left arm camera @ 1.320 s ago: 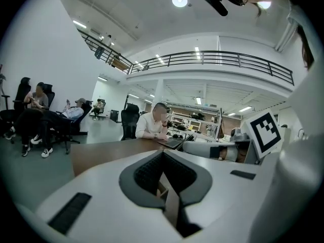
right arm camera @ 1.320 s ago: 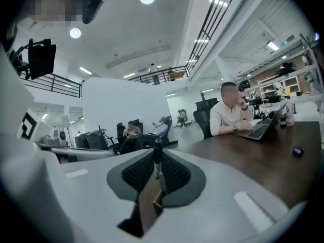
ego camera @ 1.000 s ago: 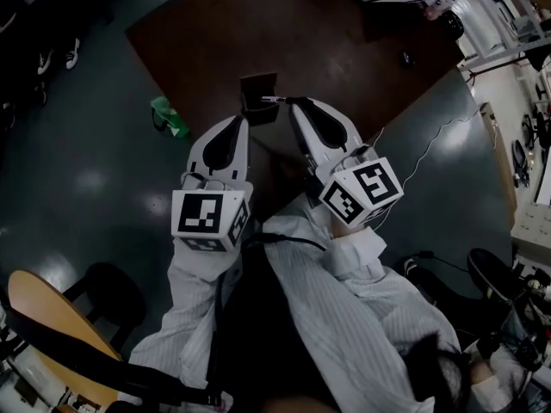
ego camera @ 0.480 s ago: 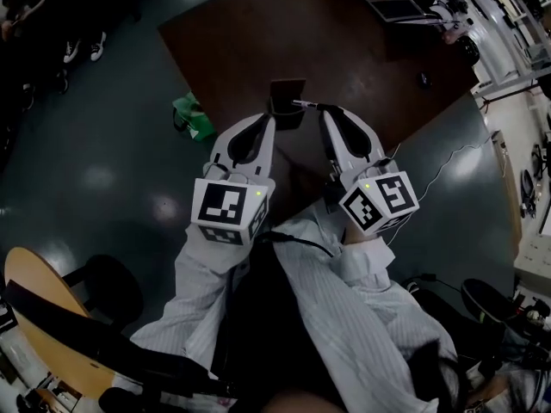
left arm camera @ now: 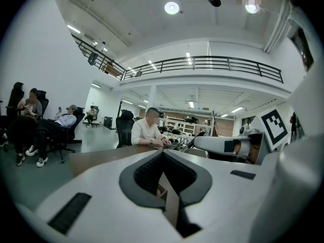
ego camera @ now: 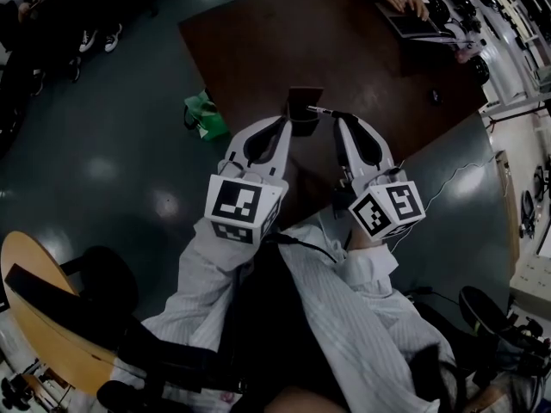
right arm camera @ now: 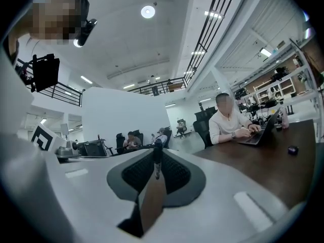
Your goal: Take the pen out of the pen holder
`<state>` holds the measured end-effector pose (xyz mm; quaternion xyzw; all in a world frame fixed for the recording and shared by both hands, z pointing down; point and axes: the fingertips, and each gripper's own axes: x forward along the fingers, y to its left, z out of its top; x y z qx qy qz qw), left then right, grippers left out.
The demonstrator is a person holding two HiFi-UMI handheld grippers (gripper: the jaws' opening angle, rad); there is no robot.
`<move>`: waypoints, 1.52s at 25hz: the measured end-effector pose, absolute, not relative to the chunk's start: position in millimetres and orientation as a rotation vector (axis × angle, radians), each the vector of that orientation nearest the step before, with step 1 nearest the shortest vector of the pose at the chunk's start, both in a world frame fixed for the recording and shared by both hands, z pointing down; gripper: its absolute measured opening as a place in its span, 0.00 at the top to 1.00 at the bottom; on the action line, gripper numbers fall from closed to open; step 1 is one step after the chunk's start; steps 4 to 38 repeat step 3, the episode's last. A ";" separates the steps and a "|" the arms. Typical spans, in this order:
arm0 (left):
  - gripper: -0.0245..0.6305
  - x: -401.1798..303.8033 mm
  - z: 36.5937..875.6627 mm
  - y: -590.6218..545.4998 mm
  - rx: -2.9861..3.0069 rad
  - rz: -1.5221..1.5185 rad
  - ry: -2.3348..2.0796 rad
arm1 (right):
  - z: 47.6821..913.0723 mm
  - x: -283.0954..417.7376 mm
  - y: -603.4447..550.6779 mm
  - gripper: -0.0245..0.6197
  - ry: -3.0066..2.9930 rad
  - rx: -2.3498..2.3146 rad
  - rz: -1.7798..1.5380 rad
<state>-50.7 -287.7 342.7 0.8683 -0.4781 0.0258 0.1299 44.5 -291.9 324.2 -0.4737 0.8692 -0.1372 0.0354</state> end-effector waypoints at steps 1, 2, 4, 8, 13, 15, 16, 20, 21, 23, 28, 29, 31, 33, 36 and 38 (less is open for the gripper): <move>0.96 -52.8 343.2 -287.3 2.522 0.075 -1.389 | 324.8 42.5 -291.4 0.89 2.669 -1.454 -0.425; 0.96 -55.0 343.7 -286.8 2.522 0.076 -1.389 | 325.6 40.5 -290.9 0.89 2.667 -1.453 -0.429; 0.96 -57.3 344.3 -286.3 2.521 0.076 -1.389 | 326.4 38.5 -290.3 0.89 2.666 -1.452 -0.433; 0.96 -57.3 344.3 -286.3 2.521 0.076 -1.389 | 326.4 38.5 -290.3 0.89 2.666 -1.452 -0.433; 0.96 -57.3 344.3 -286.3 2.521 0.076 -1.389 | 326.4 38.5 -290.3 0.89 2.666 -1.452 -0.433; 0.96 -57.3 344.3 -286.3 2.521 0.076 -1.389 | 326.4 38.5 -290.3 0.89 2.666 -1.452 -0.433; 0.96 -57.3 344.3 -286.3 2.521 0.076 -1.389 | 326.4 38.5 -290.3 0.89 2.666 -1.452 -0.433; 0.96 -57.3 344.3 -286.3 2.521 0.076 -1.389 | 326.4 38.5 -290.3 0.89 2.666 -1.452 -0.433; 0.96 -57.3 344.3 -286.3 2.521 0.076 -1.389 | 326.4 38.5 -290.3 0.89 2.666 -1.452 -0.433; 0.96 -57.3 344.3 -286.3 2.521 0.076 -1.389 | 326.4 38.5 -290.3 0.89 2.666 -1.452 -0.433; 0.96 -57.3 344.3 -286.3 2.521 0.076 -1.389 | 326.4 38.5 -290.3 0.89 2.666 -1.452 -0.433; 0.96 -57.3 344.3 -286.3 2.521 0.076 -1.389 | 326.4 38.5 -290.3 0.89 2.666 -1.452 -0.433; 0.96 -57.3 344.3 -286.3 2.521 0.076 -1.389 | 326.4 38.5 -290.3 0.89 2.666 -1.452 -0.433; 0.96 -57.3 344.3 -286.3 2.521 0.076 -1.389 | 326.4 38.5 -290.3 0.89 2.666 -1.452 -0.433; 0.96 -57.3 344.3 -286.3 2.521 0.076 -1.389 | 326.4 38.5 -290.3 0.89 2.666 -1.452 -0.433; 0.96 -57.3 344.3 -286.3 2.521 0.076 -1.389 | 326.4 38.5 -290.3 0.89 2.666 -1.452 -0.433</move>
